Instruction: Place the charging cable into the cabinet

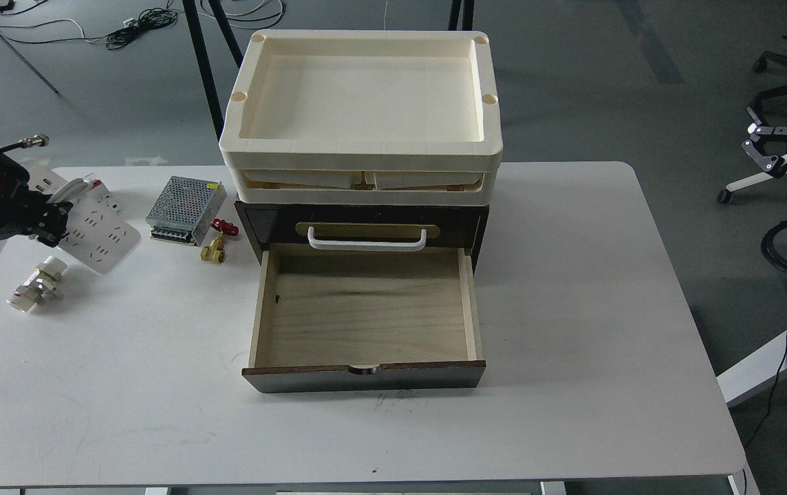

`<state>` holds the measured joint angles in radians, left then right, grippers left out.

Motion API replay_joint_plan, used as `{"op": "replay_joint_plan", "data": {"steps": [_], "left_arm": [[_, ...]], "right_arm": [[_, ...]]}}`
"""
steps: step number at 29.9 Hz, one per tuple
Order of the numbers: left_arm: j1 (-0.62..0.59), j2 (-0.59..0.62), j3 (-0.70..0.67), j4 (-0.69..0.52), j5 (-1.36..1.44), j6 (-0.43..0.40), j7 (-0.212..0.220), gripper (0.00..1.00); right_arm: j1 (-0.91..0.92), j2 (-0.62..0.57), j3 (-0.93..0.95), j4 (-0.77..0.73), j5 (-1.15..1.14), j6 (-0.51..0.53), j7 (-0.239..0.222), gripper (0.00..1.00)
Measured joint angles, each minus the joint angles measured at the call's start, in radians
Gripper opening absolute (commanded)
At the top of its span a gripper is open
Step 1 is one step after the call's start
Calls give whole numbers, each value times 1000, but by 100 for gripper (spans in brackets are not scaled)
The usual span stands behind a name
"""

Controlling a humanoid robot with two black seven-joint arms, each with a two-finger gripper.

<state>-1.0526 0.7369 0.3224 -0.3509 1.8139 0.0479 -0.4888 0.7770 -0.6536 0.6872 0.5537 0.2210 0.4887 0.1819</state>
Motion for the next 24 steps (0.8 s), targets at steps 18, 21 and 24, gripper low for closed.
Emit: {"op": "replay_joint_plan", "data": {"steps": [18,21,24], "left_arm": [[-92,775,-96,-778,-11,-80,0,0],[-95,899,-140,-1020,-53,-166,0,0],[-88,958,-154,-1206,-155,-235,0,0]], "right_arm": [[-6,1,2,0,0,0,27,100],[-8,2,2,0,0,0,32,100],[-10,2,2,0,0,0,33,100]]}}
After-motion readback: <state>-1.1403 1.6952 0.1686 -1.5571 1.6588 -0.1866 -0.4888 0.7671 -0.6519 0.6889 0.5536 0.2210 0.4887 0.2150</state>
